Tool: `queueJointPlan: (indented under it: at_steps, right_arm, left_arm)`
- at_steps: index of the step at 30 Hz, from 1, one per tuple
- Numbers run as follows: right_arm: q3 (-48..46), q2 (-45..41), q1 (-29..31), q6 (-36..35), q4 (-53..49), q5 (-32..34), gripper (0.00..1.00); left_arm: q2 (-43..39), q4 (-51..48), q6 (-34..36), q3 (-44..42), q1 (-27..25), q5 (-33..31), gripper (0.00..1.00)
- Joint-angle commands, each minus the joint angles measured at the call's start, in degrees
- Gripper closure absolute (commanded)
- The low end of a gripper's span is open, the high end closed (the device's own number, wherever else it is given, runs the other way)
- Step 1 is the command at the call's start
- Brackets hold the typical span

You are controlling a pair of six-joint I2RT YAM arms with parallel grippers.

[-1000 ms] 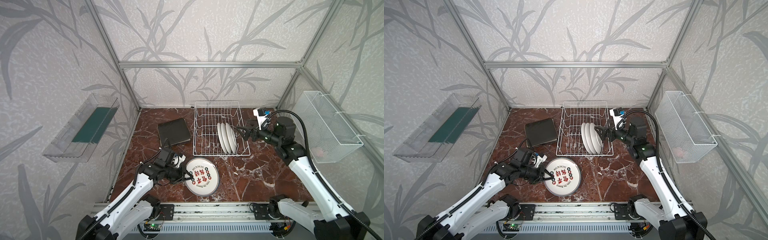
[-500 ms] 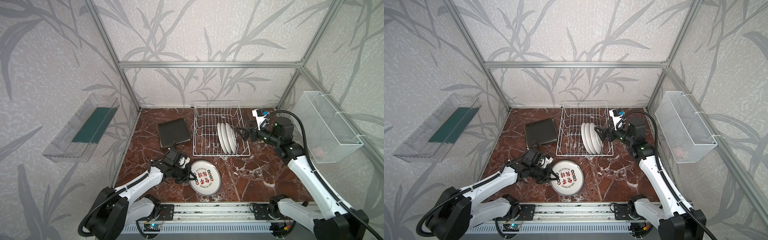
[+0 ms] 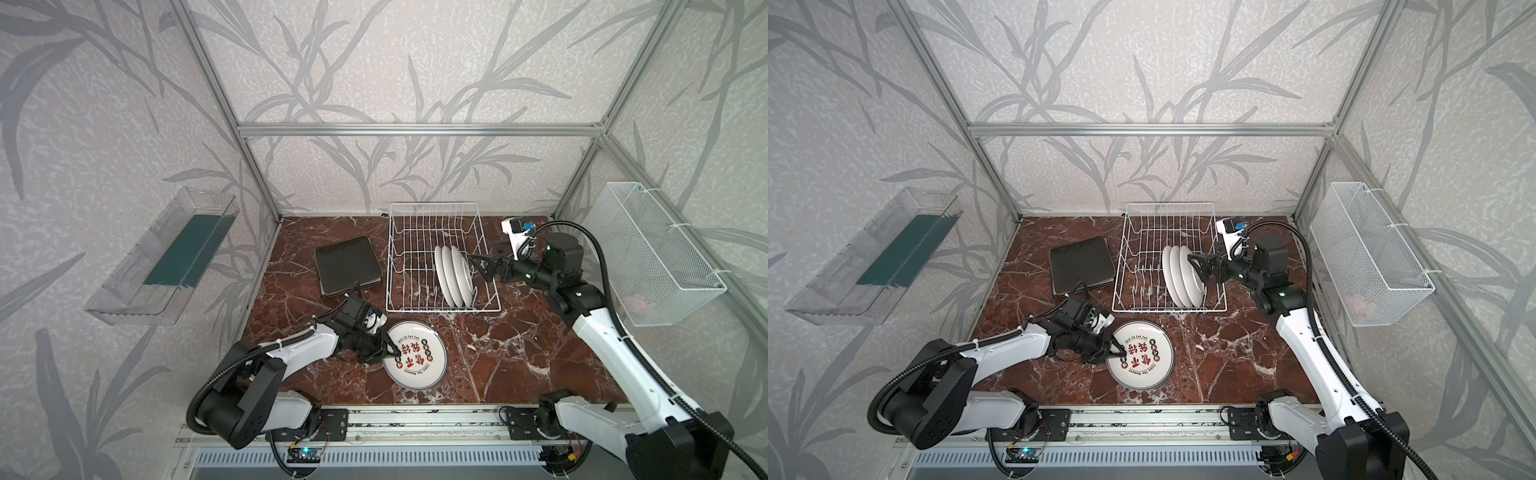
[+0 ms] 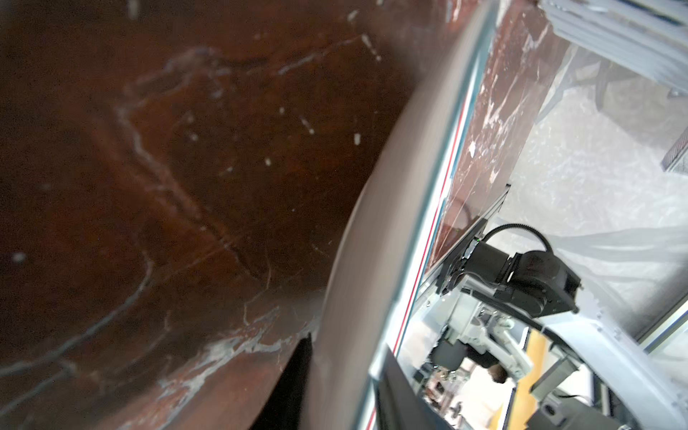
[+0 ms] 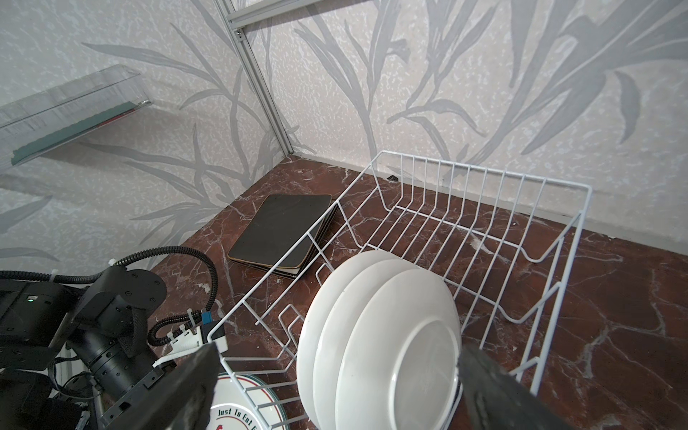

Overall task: Unload the plates from the dish rack
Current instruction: 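Lay the printed plate flat on the table and open the left gripper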

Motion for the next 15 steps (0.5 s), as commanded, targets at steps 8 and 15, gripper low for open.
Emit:
queueJointPlan:
  at_steps: [8,15]
  right_arm:
    - [0.14,0.91,0.65,0.03,1.76,-0.16,0.01]
    - [0.21,1.13,0.74,-0.27,1.42,0.15,0.01]
  left_arm:
    - [-1.47,-5.90,1.58,3.20,-0.55,-2.51,0.25]
    - [-4.19,-17.67,5.40,8.48,-0.38,-8.82,0.08]
